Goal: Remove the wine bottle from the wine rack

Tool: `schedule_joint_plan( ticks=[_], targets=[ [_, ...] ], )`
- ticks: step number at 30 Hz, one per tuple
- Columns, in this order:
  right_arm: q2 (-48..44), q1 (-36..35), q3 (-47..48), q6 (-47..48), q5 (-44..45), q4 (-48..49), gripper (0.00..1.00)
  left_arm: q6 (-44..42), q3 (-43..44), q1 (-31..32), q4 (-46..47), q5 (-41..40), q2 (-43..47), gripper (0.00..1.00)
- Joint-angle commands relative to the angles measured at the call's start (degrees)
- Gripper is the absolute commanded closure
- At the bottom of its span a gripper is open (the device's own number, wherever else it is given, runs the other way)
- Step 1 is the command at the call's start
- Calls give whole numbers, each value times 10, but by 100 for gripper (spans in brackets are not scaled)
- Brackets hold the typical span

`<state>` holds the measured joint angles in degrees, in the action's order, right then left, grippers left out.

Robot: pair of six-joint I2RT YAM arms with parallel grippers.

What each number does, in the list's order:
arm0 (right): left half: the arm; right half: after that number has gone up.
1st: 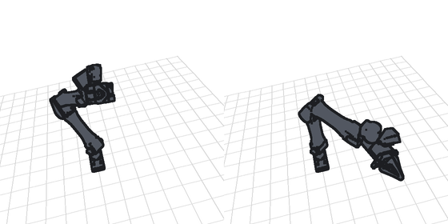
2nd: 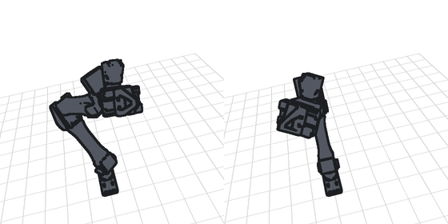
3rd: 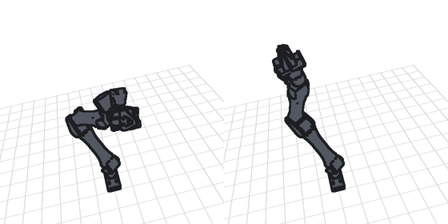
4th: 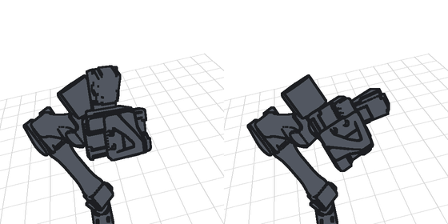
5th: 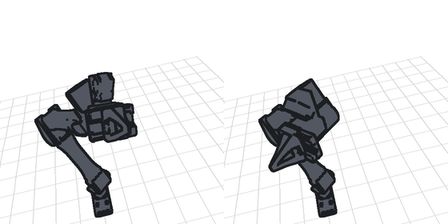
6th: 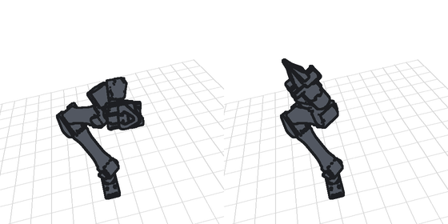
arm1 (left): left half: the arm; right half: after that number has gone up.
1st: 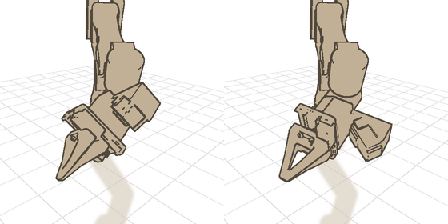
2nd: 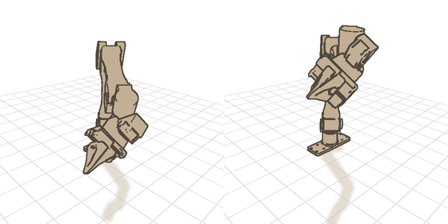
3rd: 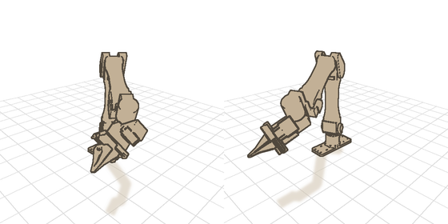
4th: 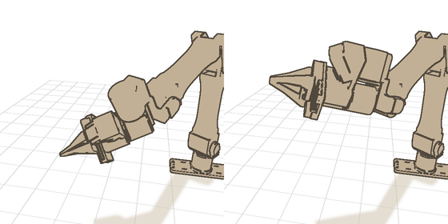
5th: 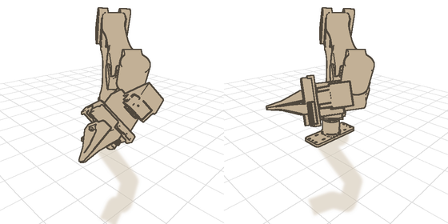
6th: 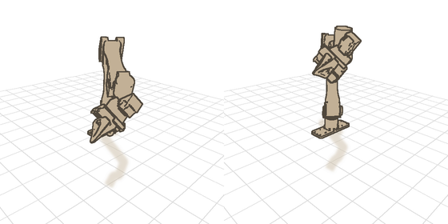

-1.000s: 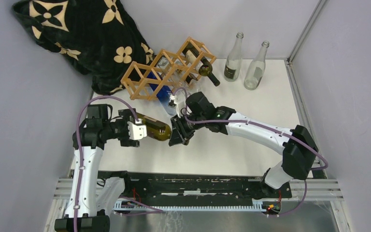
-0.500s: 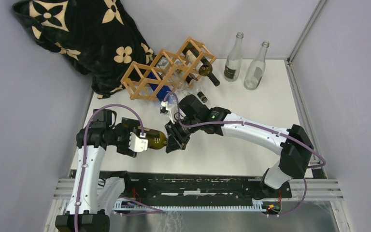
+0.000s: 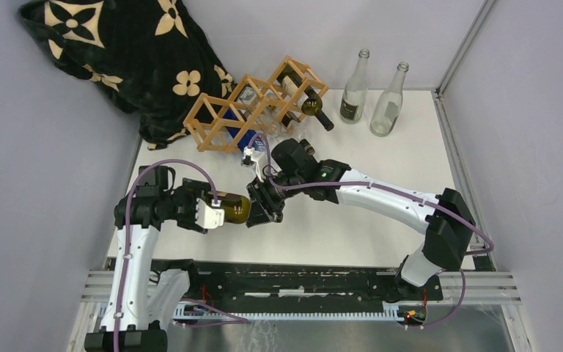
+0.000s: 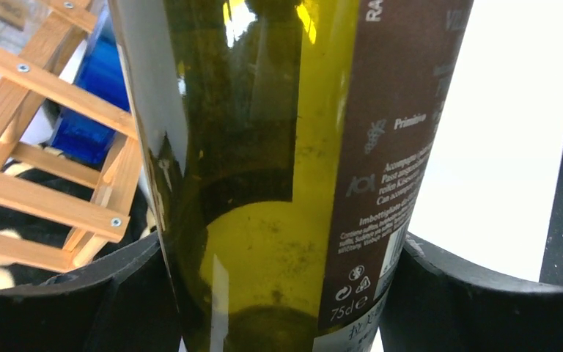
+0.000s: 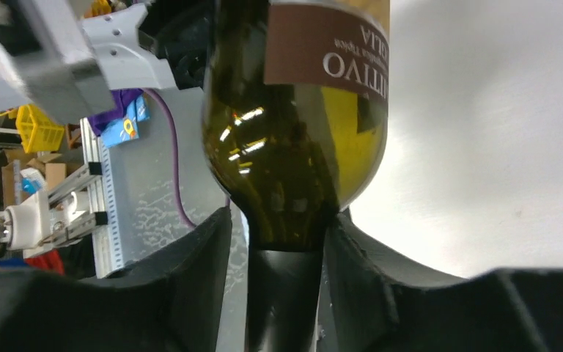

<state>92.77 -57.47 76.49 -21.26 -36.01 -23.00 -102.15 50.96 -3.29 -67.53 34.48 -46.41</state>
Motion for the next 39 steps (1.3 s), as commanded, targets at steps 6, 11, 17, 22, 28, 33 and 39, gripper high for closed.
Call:
schedule_joint_plan(
  ticks=[6, 11, 17, 22, 28, 33, 39],
  targets=[
    [-103, 38, -62, -54, -8, 193, 23, 238, 14, 0, 166, 142, 41, 98],
    [-165, 85, -125, -112, 4, 291, 7, 313, 36, 0, 173, 187, 29, 98],
    [-213, 117, -184, -183, 23, 416, 2, 427, 60, 0, 181, 233, 11, 98],
    [-226, 117, -198, -200, 64, 480, 2, 527, 65, 1, 196, 276, 9, 98],
    [-223, 98, -198, -211, 150, 572, 2, 600, 70, 0, 198, 317, -2, 98],
    [-185, 53, -139, -172, 215, 560, 2, 622, 68, 0, 197, 330, -10, 98],
    [-133, 34, -82, -175, 239, 568, 10, 626, 64, 0, 198, 328, -7, 98]
  ],
)
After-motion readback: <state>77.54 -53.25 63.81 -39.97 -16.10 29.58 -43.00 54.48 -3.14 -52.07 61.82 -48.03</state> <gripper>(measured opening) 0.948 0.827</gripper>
